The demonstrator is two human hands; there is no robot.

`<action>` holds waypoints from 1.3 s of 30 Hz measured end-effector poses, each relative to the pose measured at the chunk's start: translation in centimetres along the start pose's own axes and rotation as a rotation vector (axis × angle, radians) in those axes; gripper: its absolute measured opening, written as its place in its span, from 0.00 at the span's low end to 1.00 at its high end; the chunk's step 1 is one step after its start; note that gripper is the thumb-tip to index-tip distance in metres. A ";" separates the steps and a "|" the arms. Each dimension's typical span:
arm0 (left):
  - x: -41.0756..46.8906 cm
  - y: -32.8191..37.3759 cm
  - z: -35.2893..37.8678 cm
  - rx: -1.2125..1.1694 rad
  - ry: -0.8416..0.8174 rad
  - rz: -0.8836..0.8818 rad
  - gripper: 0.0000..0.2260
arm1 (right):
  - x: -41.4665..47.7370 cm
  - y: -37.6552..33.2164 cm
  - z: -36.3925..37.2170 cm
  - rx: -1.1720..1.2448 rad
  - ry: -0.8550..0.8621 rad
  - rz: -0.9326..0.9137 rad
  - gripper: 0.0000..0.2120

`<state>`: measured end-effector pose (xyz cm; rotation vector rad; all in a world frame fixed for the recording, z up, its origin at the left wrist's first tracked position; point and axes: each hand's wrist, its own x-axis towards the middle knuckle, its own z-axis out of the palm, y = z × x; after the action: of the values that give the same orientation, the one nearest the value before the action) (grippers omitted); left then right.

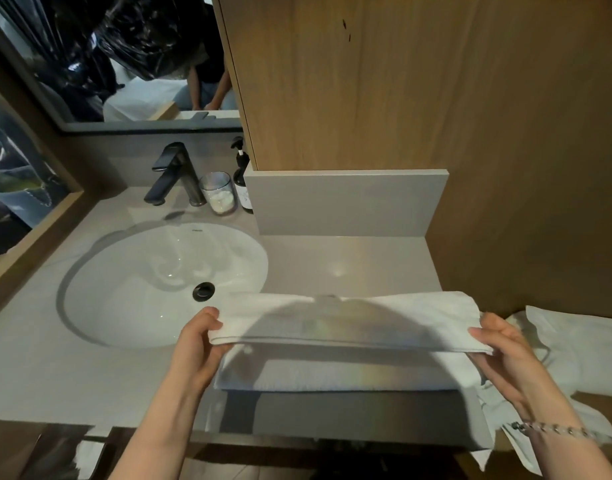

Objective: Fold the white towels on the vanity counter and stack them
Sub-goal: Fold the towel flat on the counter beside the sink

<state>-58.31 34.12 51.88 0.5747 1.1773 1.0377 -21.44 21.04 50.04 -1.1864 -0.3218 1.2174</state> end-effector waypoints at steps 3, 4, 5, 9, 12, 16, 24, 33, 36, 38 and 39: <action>-1.3 -0.6 0.1 0.249 -0.080 0.165 0.11 | -0.1 0.4 -0.4 -0.117 -0.007 0.002 0.19; -1.4 -1.0 -0.3 0.332 -0.097 0.193 0.09 | -0.3 0.4 -0.3 -0.192 -0.010 -0.008 0.22; -1.4 -1.5 -0.7 0.367 -0.117 0.192 0.08 | -0.5 0.5 -0.4 -0.287 -0.018 -0.028 0.24; -1.5 -2.3 -2.4 0.502 -0.159 0.227 0.09 | -1.3 0.0 -0.6 -0.770 -0.056 -0.090 0.19; -1.7 -2.0 -2.6 0.733 -0.136 0.262 0.06 | -1.7 -1.3 0.3 -1.023 -0.079 -0.093 0.19; -2.0 -2.3 -2.8 1.077 -0.090 0.272 0.07 | -2.2 -1.8 1.4 -1.205 -0.102 -0.022 0.28; -2.6 -4.0 -0.8 1.144 0.043 0.250 0.19 | -1.8 -1.1 1.8 -1.159 -0.044 -0.044 0.19; 3.2 -2.2 1.3 1.207 0.070 0.367 0.22 | 4.3 -0.5 2.9 -1.096 0.056 -0.223 0.20; 5.0 -1.5 2.3 1.178 0.084 0.391 0.21 | 6.7 -1.1 3.8 -1.118 0.069 -0.228 0.21; 5.9 -1.3 2.5 1.135 0.088 0.361 0.20 | 7.6 -1.2 4.2 -1.142 0.070 -0.233 0.22; 6.1 -1.2 2.5 1.114 0.087 0.348 0.19 | 7.7 -1.2 4.3 -1.161 0.068 -0.239 0.22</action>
<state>-55.31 39.36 48.83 1.6545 1.7368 0.6017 -20.96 29.94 49.93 -2.0758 -1.1805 0.7285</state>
